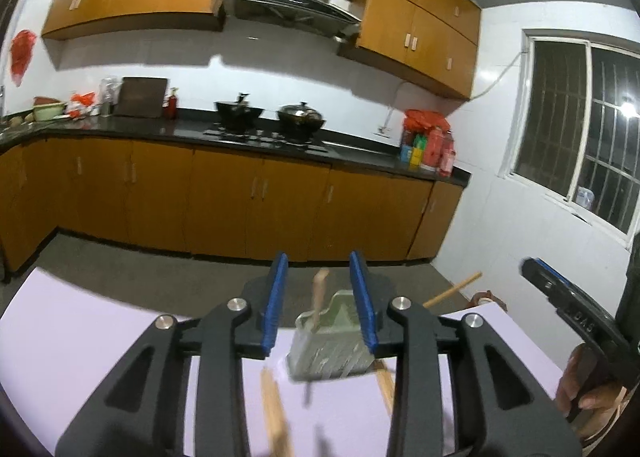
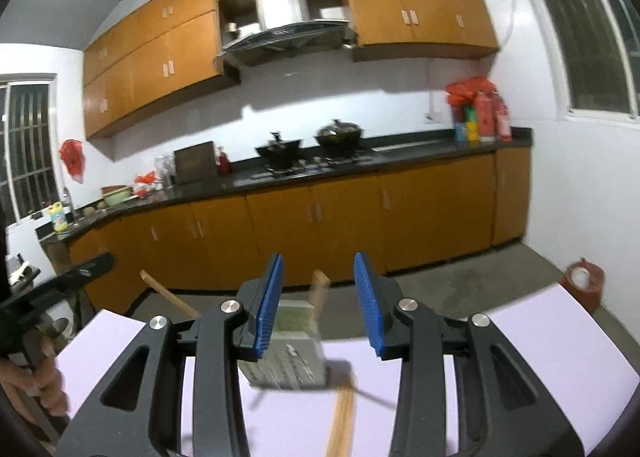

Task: Organize utensils
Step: 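Open both tools to drop the chopsticks into the grey holder, then grasp a chopstick with the right tool while the left tool grasps another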

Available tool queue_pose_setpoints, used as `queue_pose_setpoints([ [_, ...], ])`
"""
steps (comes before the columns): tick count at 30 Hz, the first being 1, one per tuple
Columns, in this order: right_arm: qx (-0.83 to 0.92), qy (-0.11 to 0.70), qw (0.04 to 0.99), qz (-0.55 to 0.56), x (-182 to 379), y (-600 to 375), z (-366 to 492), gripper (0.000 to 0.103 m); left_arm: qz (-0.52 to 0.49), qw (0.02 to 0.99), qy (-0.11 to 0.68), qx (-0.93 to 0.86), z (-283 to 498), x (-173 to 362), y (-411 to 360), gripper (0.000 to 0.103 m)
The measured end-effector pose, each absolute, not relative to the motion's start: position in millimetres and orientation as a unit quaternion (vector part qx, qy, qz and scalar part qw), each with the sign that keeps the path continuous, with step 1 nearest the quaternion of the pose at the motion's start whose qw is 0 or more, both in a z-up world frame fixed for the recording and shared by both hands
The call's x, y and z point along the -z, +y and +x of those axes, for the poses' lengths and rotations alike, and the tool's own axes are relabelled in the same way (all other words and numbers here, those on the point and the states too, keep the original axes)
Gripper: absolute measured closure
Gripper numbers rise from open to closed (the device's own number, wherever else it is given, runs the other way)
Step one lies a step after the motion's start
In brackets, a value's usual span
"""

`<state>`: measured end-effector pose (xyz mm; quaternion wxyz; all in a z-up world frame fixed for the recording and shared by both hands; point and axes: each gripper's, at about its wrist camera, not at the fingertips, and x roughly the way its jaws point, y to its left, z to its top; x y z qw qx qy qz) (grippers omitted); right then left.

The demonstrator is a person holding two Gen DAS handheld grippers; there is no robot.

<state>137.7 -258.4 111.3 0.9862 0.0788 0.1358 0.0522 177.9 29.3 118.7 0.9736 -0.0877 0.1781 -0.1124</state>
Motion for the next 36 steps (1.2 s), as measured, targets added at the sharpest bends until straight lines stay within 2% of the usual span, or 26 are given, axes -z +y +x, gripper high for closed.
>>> queue_pose_setpoints([
  [3,-0.031,0.188,0.979,0.070,-75,-267,132,0.065,-0.083,0.971,0.209,0.088,159,-89,43,0.066],
  [4,-0.032,0.232,0.970,0.071,-48,-269,135,0.067,-0.073,0.968,0.228,0.074,156,-72,47,0.066],
  [5,-0.037,0.267,0.960,0.074,-27,-270,139,0.077,-0.066,0.963,0.252,0.066,156,-53,49,0.066],
  [7,-0.050,0.332,0.938,0.084,14,-268,143,0.086,-0.067,0.949,0.300,0.067,155,-18,53,0.068],
  [12,-0.073,0.410,0.906,0.074,75,-249,146,0.090,-0.074,0.919,0.378,0.082,145,51,52,0.074],
  [19,-0.075,0.438,0.894,0.063,97,-232,145,0.092,-0.071,0.904,0.412,0.092,138,87,48,0.075],
  [23,-0.041,0.431,0.901,0.039,97,-235,142,0.095,-0.071,0.900,0.419,0.101,138,89,41,0.079],
  [27,-0.020,0.428,0.901,0.072,96,-257,147,0.096,-0.062,0.896,0.426,0.113,139,89,33,0.083],
  [36,-0.025,0.423,0.904,0.054,98,-257,143,0.095,-0.027,0.892,0.440,0.100,144,97,25,0.088],
])
